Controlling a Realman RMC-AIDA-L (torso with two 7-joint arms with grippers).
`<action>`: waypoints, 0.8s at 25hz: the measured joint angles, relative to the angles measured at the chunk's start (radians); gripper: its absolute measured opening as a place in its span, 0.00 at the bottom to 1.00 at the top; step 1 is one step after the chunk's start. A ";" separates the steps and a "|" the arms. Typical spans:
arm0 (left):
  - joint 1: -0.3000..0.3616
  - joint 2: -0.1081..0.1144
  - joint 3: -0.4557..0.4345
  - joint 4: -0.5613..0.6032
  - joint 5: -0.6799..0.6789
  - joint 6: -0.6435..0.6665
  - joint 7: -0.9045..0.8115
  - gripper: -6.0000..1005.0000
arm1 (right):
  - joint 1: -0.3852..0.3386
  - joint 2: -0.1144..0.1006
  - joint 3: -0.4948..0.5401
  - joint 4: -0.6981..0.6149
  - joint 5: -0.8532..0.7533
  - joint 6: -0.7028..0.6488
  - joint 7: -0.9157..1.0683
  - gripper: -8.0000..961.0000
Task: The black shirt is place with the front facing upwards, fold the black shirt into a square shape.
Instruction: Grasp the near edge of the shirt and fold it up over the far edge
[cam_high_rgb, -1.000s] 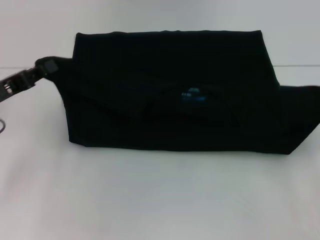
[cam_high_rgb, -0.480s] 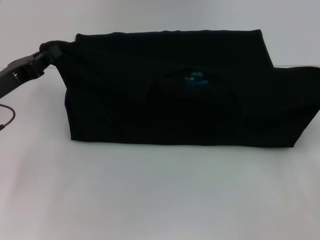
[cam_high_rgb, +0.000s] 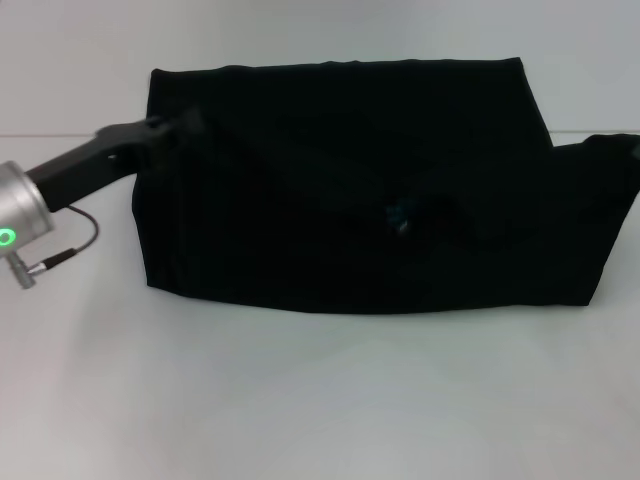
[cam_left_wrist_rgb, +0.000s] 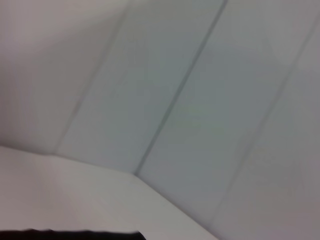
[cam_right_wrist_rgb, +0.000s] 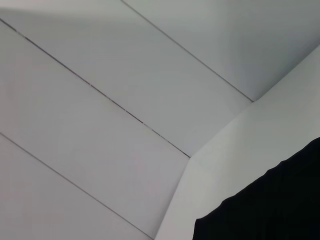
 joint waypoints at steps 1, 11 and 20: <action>-0.007 -0.002 0.018 -0.002 0.000 -0.007 0.000 0.04 | 0.006 0.002 -0.007 0.001 0.000 0.009 -0.005 0.08; -0.084 -0.021 0.179 -0.035 0.001 -0.185 0.001 0.04 | 0.060 0.047 -0.061 -0.003 0.002 0.158 -0.102 0.08; -0.125 -0.052 0.216 -0.029 -0.003 -0.455 0.015 0.04 | 0.096 0.080 -0.055 0.000 0.008 0.303 -0.217 0.08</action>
